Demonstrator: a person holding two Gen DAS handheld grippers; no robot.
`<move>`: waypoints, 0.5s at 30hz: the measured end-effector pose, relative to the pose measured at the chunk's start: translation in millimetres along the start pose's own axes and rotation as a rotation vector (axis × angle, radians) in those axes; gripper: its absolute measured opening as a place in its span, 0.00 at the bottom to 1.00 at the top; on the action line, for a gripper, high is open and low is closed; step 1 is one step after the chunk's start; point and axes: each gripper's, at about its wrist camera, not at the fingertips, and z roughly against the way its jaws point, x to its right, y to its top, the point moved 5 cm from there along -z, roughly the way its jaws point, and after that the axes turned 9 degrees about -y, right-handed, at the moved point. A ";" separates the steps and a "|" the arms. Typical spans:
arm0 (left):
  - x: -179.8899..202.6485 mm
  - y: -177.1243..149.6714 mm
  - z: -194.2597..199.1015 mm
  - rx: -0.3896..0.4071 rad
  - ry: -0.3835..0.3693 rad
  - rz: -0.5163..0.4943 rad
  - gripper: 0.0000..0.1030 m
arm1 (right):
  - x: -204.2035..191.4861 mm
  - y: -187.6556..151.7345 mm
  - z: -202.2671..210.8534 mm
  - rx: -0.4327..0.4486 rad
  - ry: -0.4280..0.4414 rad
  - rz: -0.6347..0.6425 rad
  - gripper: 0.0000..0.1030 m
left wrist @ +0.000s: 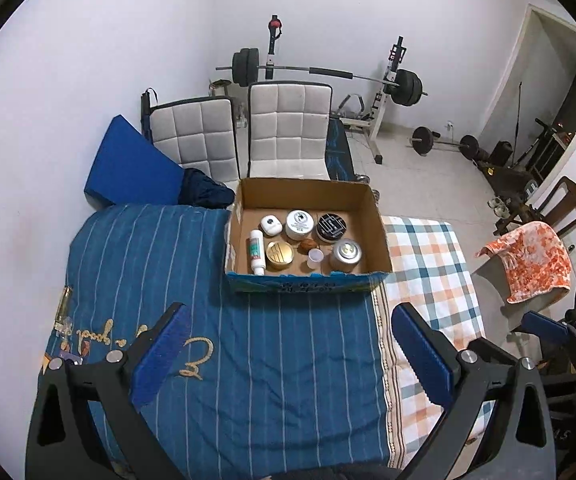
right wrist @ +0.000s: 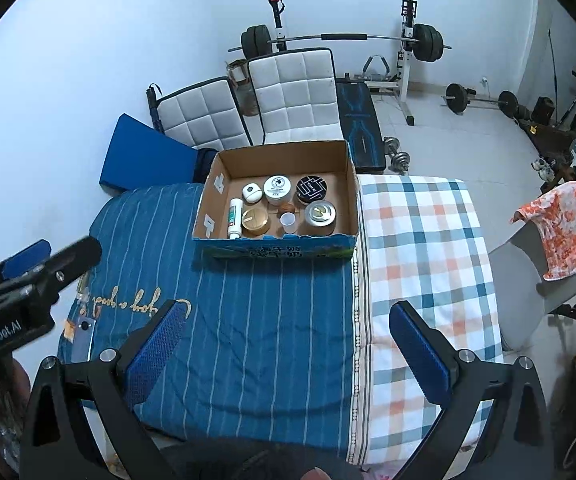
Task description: Organize rigid objects
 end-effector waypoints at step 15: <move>11.9 10.3 1.5 0.070 0.039 -0.035 1.00 | 16.5 25.8 9.7 0.097 -0.130 -0.030 1.00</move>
